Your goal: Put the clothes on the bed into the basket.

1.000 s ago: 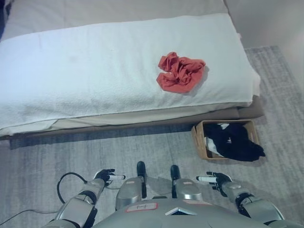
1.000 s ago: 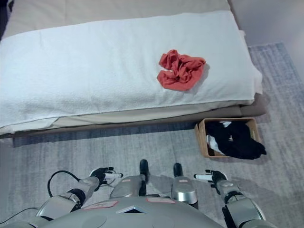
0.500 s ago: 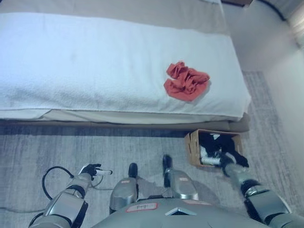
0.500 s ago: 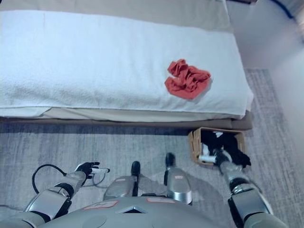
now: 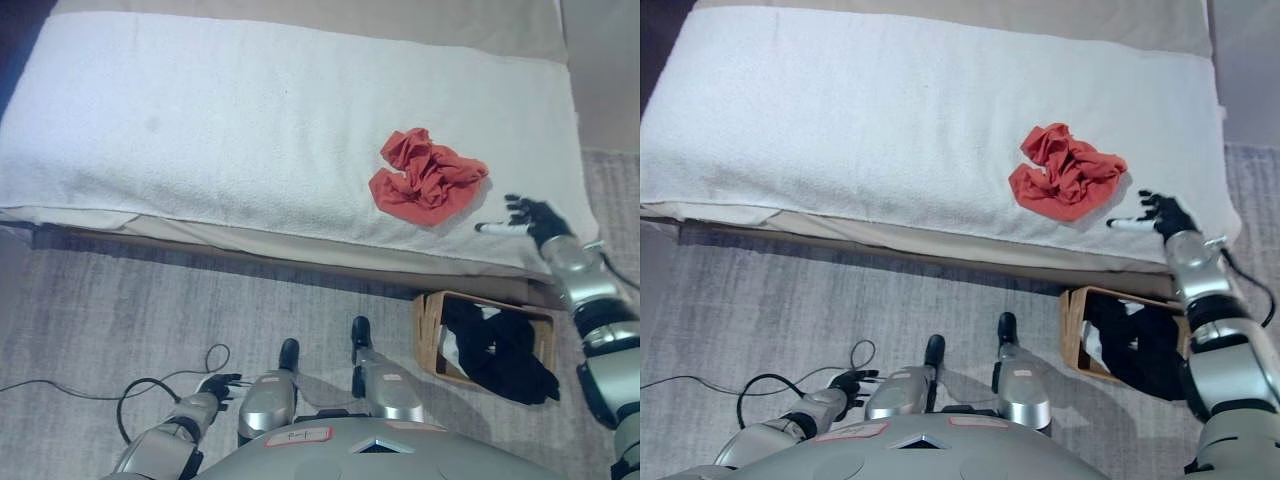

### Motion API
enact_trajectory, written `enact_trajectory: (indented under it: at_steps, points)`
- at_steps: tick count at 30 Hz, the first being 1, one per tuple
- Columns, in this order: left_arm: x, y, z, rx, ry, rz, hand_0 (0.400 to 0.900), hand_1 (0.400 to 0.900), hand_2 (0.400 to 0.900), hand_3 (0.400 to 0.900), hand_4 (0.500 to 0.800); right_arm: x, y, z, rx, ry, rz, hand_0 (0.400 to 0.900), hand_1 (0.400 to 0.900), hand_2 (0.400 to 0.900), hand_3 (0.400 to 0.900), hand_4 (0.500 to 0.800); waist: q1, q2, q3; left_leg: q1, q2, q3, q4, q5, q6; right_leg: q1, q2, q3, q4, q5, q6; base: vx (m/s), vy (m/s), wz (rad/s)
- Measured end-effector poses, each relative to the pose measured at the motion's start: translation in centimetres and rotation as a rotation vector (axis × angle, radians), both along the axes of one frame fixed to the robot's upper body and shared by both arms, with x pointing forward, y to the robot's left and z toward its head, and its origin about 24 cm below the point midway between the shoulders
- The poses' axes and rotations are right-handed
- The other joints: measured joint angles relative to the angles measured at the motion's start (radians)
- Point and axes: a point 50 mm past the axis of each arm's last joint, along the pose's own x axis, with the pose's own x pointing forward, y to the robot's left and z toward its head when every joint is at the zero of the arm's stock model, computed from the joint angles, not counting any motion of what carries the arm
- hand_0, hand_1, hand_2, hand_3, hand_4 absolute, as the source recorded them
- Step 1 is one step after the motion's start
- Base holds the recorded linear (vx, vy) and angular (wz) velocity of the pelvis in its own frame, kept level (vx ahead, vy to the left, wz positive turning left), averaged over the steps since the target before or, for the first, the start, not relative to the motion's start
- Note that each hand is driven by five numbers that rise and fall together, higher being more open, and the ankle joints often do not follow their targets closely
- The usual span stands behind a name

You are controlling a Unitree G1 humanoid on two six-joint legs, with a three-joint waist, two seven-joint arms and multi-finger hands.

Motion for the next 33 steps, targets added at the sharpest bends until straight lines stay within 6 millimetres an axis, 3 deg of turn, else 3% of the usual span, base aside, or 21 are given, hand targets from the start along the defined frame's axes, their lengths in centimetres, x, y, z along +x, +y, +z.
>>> enact_trajectory:
  at_steps: [1, 4, 6, 17, 27, 33]
  points:
    - [0.1, -0.1, 0.0, -0.002, -0.003, -0.003, 0.9, 0.9, 0.9, 0.9, 0.8, 0.4, 0.0, 0.6, -0.018, -0.008, 0.009, 0.9, 0.9, 0.9, 0.9, 0.8, -0.002, 0.01, -0.005, -0.006, 0.002, 0.002, 0.0, 0.001, 0.0, -0.006, 0.002, 0.0, 0.0, 0.0, 0.0, 0.02, -0.112, 0.07]
    - [1.0, -0.6, 0.1, -0.012, -0.033, -0.037, 0.9, 0.9, 0.9, 0.9, 0.8, 3.0, 0.0, 5.0, -0.087, -0.085, 0.012, 0.9, 0.9, 0.9, 0.9, 0.8, -0.002, 0.066, 0.001, -0.029, 0.006, 0.008, -0.004, 0.013, -0.019, -0.03, 0.006, 0.002, 0.0, -0.001, -0.004, 0.01, -0.062, 0.05]
    - [1.4, -0.9, 0.2, -0.019, -0.049, -0.046, 0.9, 0.9, 0.9, 0.9, 0.8, 3.2, -0.4, 5.8, -0.106, -0.095, -0.004, 0.9, 0.9, 0.9, 0.9, 0.8, 0.003, 0.084, 0.001, -0.035, 0.007, 0.007, -0.01, 0.016, -0.023, -0.037, 0.006, -0.003, 0.0, -0.001, -0.004, 0.0, -0.04, 0.04]
    - [0.9, -2.3, -0.1, -0.085, -0.063, -0.069, 0.9, 0.9, 0.9, 0.9, 0.8, 4.4, -1.4, 9.3, -0.148, -0.118, -0.103, 0.9, 0.9, 0.9, 0.9, 0.8, 0.065, 0.195, 0.054, -0.106, -0.002, -0.011, -0.041, 0.052, -0.041, -0.108, -0.009, -0.031, 0.0, 0.003, -0.009, -0.02, -0.017, 0.1]
    - [2.2, -3.5, 0.3, -0.14, -0.133, -0.104, 0.9, 0.9, 0.9, 0.9, 0.8, 5.0, -1.3, 11.4, -0.155, -0.182, -0.125, 0.9, 0.9, 0.9, 0.9, 0.8, 0.09, 0.237, 0.141, -0.156, -0.006, -0.042, -0.063, 0.092, -0.062, -0.145, -0.021, -0.073, 0.001, 0.008, -0.014, -0.03, 0.011, 0.18]
    - [2.2, -3.5, 0.3, -0.145, -0.133, -0.103, 0.9, 0.9, 0.9, 0.9, 0.8, 4.7, -2.2, 13.2, -0.175, -0.229, -0.183, 0.9, 0.9, 0.9, 0.9, 0.8, 0.116, 0.274, 0.172, -0.167, -0.008, -0.05, -0.068, 0.098, -0.061, -0.152, -0.024, -0.086, 0.001, 0.008, -0.013, 0.0, 0.014, 0.11]
